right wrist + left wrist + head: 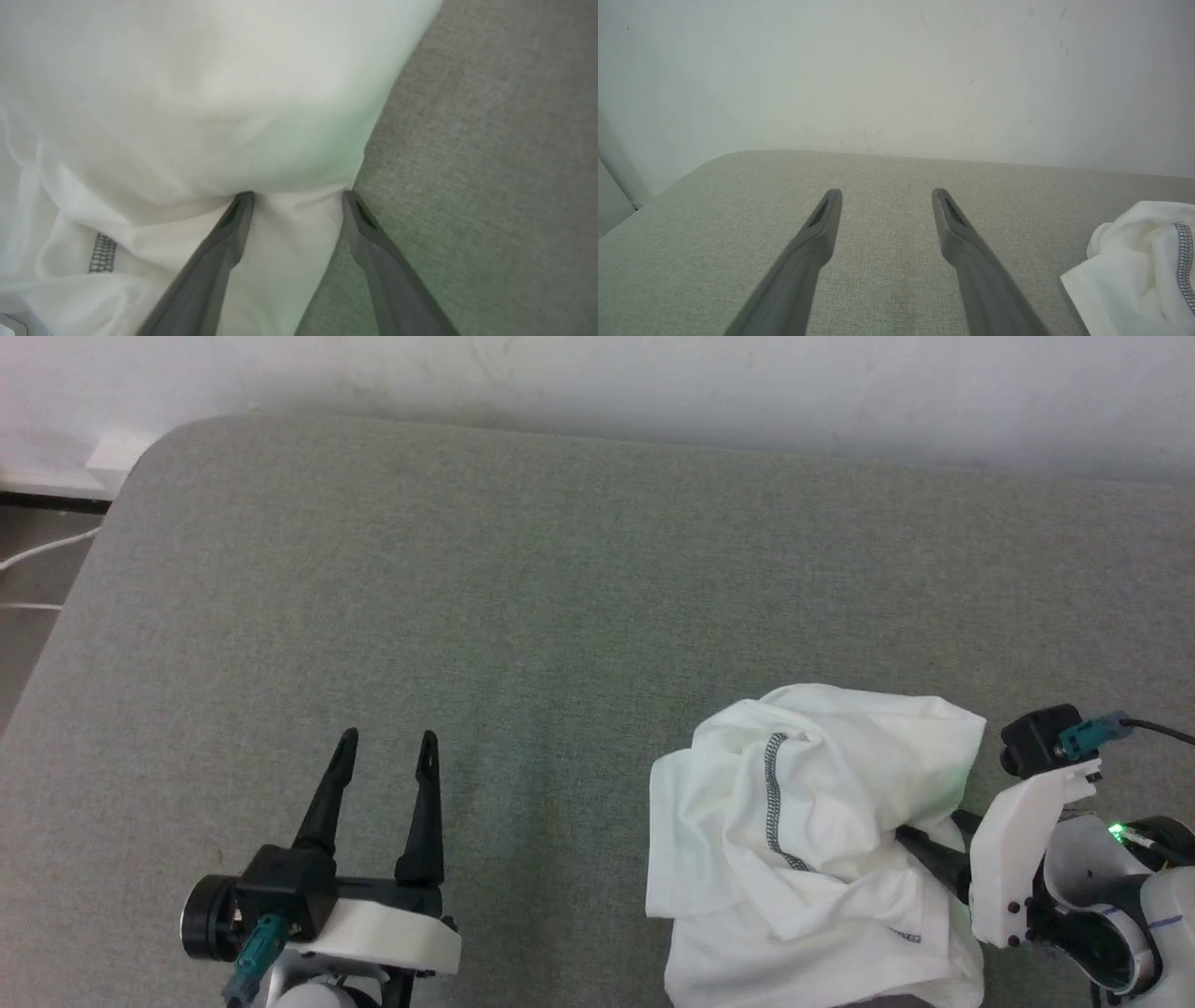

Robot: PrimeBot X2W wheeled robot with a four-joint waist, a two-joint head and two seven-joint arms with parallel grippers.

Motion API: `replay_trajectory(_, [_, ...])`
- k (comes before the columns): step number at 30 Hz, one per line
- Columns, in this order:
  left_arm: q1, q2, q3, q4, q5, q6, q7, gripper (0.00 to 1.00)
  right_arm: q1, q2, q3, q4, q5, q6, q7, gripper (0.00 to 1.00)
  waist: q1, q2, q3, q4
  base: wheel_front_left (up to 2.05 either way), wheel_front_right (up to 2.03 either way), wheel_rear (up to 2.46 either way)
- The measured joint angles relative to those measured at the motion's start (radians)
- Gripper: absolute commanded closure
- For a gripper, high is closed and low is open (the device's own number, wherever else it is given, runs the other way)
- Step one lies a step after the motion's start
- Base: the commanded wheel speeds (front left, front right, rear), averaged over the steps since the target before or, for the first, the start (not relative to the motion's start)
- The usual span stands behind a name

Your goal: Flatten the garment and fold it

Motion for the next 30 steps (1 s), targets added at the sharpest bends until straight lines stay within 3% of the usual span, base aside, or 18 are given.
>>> replay_trajectory(7, [-0.005, 0.000, -0.005, 0.010, 0.000, 0.002, 0.000, 0.00, -0.055, 0.017, 0.026, 0.077, -0.009, 0.000, 0.009, 0.00, -0.0002, 0.0000, 0.017, 0.040, 0.00, 0.00, 0.00])
replay_trajectory(8, [-0.005, 0.000, -0.004, 0.014, 0.000, 0.004, 0.000, 0.00, -0.060, 0.014, 0.040, 0.083, -0.013, 0.000, -0.001, 0.74, -0.0002, 0.0000, 0.015, 0.041, 0.00, 0.00, 0.00])
replay_trajectory(9, [-0.004, 0.000, -0.003, 0.015, 0.000, 0.006, 0.000, 0.00, -0.064, 0.013, 0.052, 0.089, -0.017, 0.000, -0.016, 1.00, -0.0003, 0.0000, 0.012, 0.041, 0.00, 0.00, 0.00])
replay_trajectory(18, [0.000, 0.000, 0.001, 0.016, 0.002, -0.003, 0.000, 0.00, -0.104, -0.041, 0.206, 0.101, -0.121, 0.002, -0.170, 1.00, -0.0002, 0.0000, -0.024, -0.025, 0.00, 0.00, 0.00])
replay_trajectory(22, [-0.003, 0.000, -0.024, 0.014, 0.001, -0.010, 0.000, 0.00, -0.149, -0.160, 0.287, 0.056, -0.201, 0.001, -0.192, 1.00, -0.0001, 0.0000, -0.034, -0.082, 0.00, 0.00, 0.00])
replay_trajectory(30, [-0.109, -0.002, -0.120, 0.007, 0.001, -0.011, 0.000, 0.00, -0.267, -0.419, 0.381, -0.006, -0.225, 0.001, -0.208, 1.00, -0.0002, 0.0000, -0.004, -0.212, 0.00, 0.00, 0.00])
